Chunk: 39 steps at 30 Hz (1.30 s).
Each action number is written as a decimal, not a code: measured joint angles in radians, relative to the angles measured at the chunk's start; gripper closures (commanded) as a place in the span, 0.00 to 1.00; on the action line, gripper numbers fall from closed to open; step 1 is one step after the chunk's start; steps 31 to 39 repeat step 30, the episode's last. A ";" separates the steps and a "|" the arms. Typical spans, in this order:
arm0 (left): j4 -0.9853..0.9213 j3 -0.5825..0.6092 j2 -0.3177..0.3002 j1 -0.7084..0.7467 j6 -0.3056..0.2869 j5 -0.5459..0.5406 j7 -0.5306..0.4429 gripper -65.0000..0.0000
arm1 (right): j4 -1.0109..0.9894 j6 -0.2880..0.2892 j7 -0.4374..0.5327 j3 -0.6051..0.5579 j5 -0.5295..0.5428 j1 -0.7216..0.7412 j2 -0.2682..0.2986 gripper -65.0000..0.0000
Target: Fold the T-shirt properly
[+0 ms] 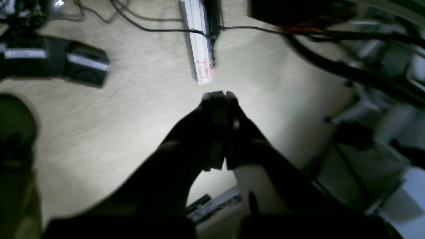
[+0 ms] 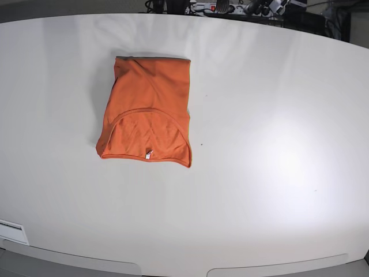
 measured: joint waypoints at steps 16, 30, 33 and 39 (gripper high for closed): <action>-0.523 0.290 0.204 -0.326 0.403 0.405 -0.641 1.00 | -0.446 -0.307 0.406 -0.497 -0.405 0.481 -0.116 1.00; -0.523 0.318 0.304 -0.320 0.483 0.248 -0.603 1.00 | -0.451 -0.384 0.415 -0.528 -0.431 0.489 -0.227 1.00; -0.523 0.318 0.304 -0.320 0.483 0.248 -0.603 1.00 | -0.451 -0.384 0.415 -0.528 -0.431 0.489 -0.227 1.00; -0.523 0.318 0.304 -0.320 0.483 0.248 -0.603 1.00 | -0.451 -0.384 0.415 -0.528 -0.431 0.489 -0.227 1.00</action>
